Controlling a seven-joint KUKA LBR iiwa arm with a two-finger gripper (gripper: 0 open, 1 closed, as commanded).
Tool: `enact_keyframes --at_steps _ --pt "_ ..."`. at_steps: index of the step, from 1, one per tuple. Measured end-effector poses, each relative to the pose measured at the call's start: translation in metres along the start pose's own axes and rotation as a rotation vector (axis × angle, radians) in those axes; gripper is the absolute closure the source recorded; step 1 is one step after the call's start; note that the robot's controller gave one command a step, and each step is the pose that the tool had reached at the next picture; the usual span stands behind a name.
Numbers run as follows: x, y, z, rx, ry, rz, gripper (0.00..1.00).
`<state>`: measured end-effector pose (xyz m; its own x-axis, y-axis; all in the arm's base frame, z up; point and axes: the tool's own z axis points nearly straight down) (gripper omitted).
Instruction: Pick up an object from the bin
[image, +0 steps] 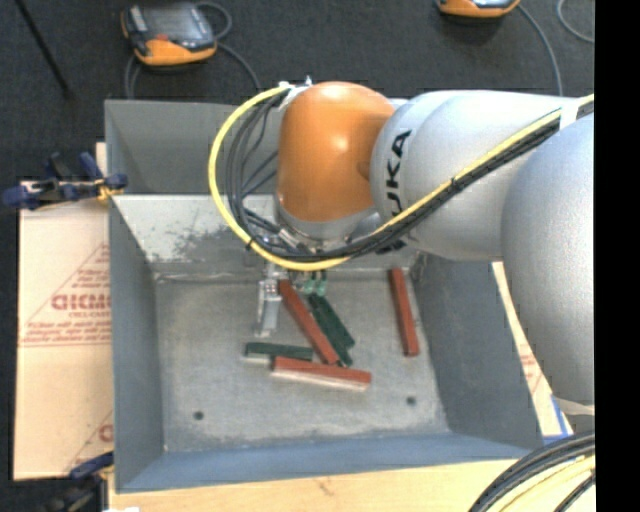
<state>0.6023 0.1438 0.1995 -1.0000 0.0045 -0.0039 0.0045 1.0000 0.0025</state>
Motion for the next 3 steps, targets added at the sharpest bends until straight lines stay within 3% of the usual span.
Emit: enact_keyframes --at_steps 1,2,3 --pt "0.0 0.0 0.0 0.0 0.0 0.0 0.0" --pt "0.024 -0.032 0.03 0.002 -0.004 -0.05 0.0" --pt "0.034 -0.04 0.074 0.002 -0.001 0.034 0.0"
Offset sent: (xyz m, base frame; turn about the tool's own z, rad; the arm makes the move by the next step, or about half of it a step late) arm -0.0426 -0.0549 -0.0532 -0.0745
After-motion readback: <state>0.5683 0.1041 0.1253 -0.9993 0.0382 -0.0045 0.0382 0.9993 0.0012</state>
